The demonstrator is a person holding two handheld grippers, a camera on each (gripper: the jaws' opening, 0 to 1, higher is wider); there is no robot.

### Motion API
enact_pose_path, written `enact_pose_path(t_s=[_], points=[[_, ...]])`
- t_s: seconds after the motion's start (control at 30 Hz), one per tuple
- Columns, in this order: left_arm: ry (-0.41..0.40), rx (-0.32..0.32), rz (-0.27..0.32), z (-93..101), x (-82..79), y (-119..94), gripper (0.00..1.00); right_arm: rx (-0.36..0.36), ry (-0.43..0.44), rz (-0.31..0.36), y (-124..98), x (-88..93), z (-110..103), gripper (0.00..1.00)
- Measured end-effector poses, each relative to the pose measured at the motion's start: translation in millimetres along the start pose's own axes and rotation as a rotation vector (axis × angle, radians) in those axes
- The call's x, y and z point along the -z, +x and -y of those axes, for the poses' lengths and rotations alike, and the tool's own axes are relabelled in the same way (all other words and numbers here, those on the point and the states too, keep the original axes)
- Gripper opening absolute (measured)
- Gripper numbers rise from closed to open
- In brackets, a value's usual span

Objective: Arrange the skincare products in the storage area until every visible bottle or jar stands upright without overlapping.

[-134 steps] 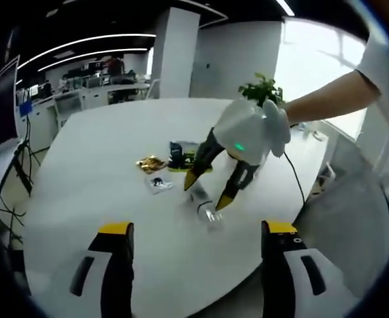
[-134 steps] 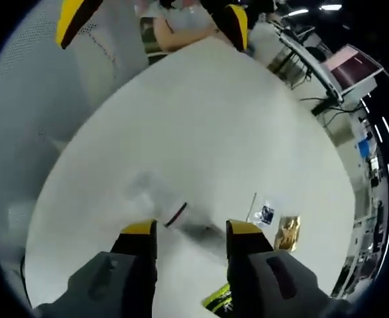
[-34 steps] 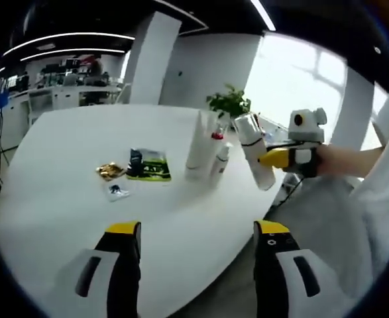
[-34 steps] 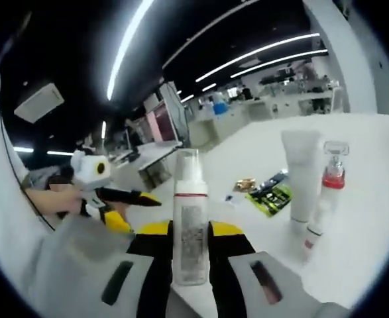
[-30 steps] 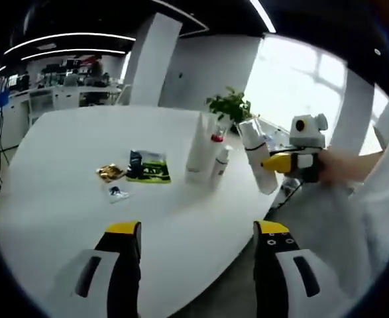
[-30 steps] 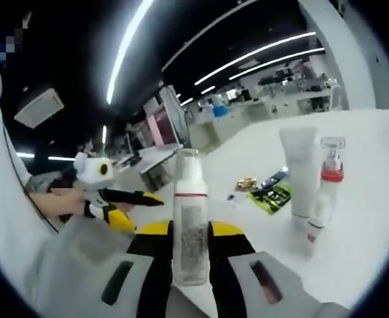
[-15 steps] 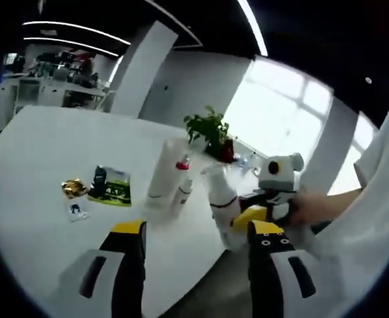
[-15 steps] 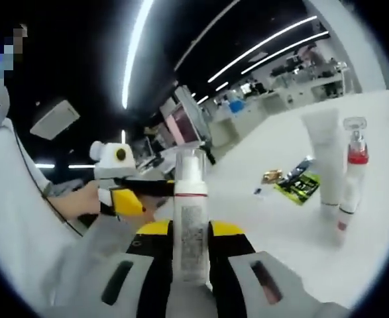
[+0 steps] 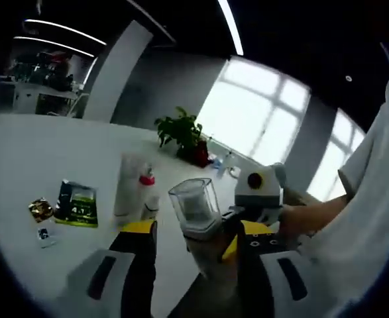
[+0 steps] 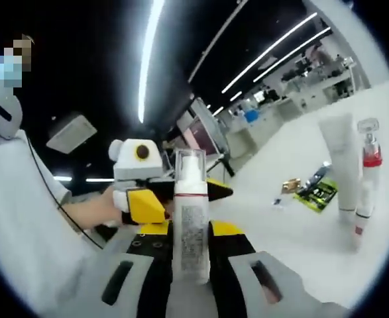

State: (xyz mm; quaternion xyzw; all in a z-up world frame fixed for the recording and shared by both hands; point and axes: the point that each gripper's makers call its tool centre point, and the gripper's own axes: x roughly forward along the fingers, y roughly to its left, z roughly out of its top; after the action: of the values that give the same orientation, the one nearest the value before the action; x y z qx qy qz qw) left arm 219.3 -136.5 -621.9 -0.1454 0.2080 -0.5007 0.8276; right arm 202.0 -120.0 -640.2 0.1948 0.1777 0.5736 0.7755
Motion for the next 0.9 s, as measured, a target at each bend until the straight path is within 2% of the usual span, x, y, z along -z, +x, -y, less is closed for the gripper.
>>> enact_pose_path(t_s=[0.1, 0.13, 0.3, 0.4, 0.43, 0.5, 0.57, 0.6, 0.63, 0.8, 0.9], points=[[0.001, 0.021, 0.000, 4.3, -1.6, 1.2, 0.24, -0.025, 0.006, 0.004, 2.0, -0.6, -5.7, 0.20], [-0.001, 0.033, 0.003, 4.9, -3.3, 0.5, 0.23, -0.031, 0.009, 0.007, 2.6, -0.9, -6.9, 0.20], [-0.019, 0.073, 0.025, 10.8, -13.2, -1.9, 0.21, -0.069, 0.050, 0.059, 1.3, -10.3, -12.5, 0.20], [-0.017, 0.047, 0.006, 10.5, -16.6, 0.7, 0.21, -0.058, 0.043, 0.070, 0.9, -12.8, -11.4, 0.20], [-0.007, -0.002, -0.008, 5.3, -16.6, 2.4, 0.21, -0.030, 0.036, 0.078, 0.2, -14.5, -6.6, 0.21], [-0.030, -0.047, -0.019, 2.7, -18.4, 5.6, 0.21, -0.003, 0.017, 0.081, -1.8, -17.1, -3.2, 0.21], [-0.046, -0.072, -0.004, 2.8, -24.4, 8.3, 0.21, 0.038, 0.024, 0.098, -2.8, -23.5, -1.2, 0.22], [-0.064, -0.090, 0.012, 3.0, -29.9, 9.6, 0.21, 0.063, 0.001, 0.093, -2.8, -27.6, -1.2, 0.22], [-0.064, -0.106, 0.014, 2.4, -32.0, 9.9, 0.21, 0.118, -0.037, 0.070, -3.5, -31.2, 4.1, 0.23], [-0.031, -0.246, 0.056, -15.2, -52.9, 6.7, 0.20, 0.294, -0.193, -0.010, 1.3, -50.2, 14.0, 0.24], [0.006, -0.368, 0.050, -27.9, -62.4, 2.8, 0.21, 0.413, -0.251, -0.067, 4.7, -57.7, 20.4, 0.23]])
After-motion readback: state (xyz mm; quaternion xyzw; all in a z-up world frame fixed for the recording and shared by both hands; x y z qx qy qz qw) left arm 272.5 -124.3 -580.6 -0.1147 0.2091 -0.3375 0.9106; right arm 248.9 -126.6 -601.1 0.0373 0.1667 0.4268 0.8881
